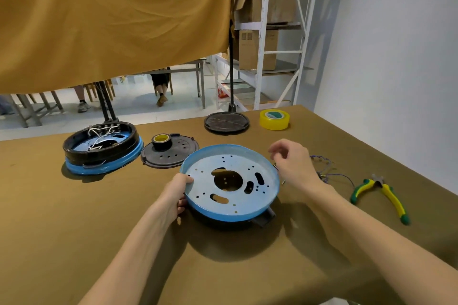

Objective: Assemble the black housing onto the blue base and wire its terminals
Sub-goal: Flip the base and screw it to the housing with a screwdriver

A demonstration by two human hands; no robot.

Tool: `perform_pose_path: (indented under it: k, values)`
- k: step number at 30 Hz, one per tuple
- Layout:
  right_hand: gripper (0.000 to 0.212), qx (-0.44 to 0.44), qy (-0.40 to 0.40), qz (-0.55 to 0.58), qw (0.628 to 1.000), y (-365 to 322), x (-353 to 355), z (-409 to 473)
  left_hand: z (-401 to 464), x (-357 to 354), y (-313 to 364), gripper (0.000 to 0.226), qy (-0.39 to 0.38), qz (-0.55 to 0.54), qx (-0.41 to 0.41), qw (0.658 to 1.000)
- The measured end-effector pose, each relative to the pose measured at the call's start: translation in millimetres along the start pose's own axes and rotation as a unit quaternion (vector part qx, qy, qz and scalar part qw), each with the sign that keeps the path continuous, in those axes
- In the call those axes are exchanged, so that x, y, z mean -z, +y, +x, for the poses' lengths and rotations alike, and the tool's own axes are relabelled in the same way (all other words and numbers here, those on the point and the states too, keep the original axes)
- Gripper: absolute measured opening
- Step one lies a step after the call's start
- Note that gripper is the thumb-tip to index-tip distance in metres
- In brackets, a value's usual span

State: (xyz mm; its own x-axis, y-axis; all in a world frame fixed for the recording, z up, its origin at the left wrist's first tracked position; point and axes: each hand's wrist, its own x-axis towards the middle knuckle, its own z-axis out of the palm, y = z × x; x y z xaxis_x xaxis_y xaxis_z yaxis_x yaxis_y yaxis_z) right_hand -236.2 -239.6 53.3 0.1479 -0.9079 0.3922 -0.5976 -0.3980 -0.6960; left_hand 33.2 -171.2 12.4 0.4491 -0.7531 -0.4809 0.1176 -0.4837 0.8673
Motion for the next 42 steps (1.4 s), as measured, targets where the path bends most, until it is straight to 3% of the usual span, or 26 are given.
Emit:
perform_pose_path:
  k: [4, 10, 14, 19, 21, 23, 25, 27, 30, 32, 36, 42]
  values:
    - [0.021, -0.134, -0.09, -0.169, 0.972, 57.6, 10.4, 8.8, 1.0, -14.5, -0.8, 0.026, 0.022, 0.006, -0.011, 1.0]
    - [0.049, -0.142, -0.115, -0.257, 0.949, 61.0, -15.4, 17.2, 3.2, -4.5, -1.1, 0.028, 0.026, 0.057, 0.01, 0.998]
    - [0.027, -0.152, -0.132, -0.296, 0.934, 53.8, -23.5, 25.2, 6.4, 3.0, -2.5, 0.029, 0.01, 0.074, 0.007, 0.997]
    - [0.02, -0.166, -0.157, -0.31, 0.923, 49.0, -26.9, 30.5, 16.6, 11.1, 4.7, 0.022, -0.018, 0.106, 0.009, 0.994]
    - [0.017, -0.183, -0.14, -0.281, 0.932, 47.5, -20.1, 31.9, 20.6, 14.8, 8.3, 0.018, -0.034, 0.118, 0.001, 0.992]
    - [0.014, -0.18, -0.071, -0.209, 0.959, 45.7, -6.1, 34.0, 23.0, 17.2, 12.5, 0.015, -0.048, 0.128, -0.008, 0.991]
    - [0.011, -0.141, 0.029, -0.121, 0.982, 35.6, 6.4, 33.4, 25.4, 18.6, 17.1, 0.014, -0.064, 0.14, -0.014, 0.988]
    - [0.008, -0.091, 0.071, -0.03, 0.993, 12.8, 7.6, 31.3, 29.7, 18.9, 20.7, 0.016, -0.078, 0.15, -0.018, 0.985]
    - [0.01, -0.031, -0.045, 0.112, 0.992, -28.2, -19.3, 31.6, 37.0, 16.9, 23.0, 0.019, -0.088, 0.154, -0.023, 0.984]
    - [0.011, 0.037, -0.112, 0.132, 0.984, -47.0, -51.0, 34.4, 43.9, 15.1, 24.6, 0.02, -0.095, 0.153, -0.028, 0.983]
    - [0.015, 0.156, -0.131, 0.098, 0.974, -63.3, -105.0, 46.6, 54.6, 14.2, 29.6, 0.025, -0.13, 0.154, -0.039, 0.979]
    - [0.009, 0.172, -0.154, 0.096, 0.968, -56.6, -133.3, 59.4, 50.6, 13.7, 25.6, 0.036, -0.14, 0.164, -0.048, 0.975]
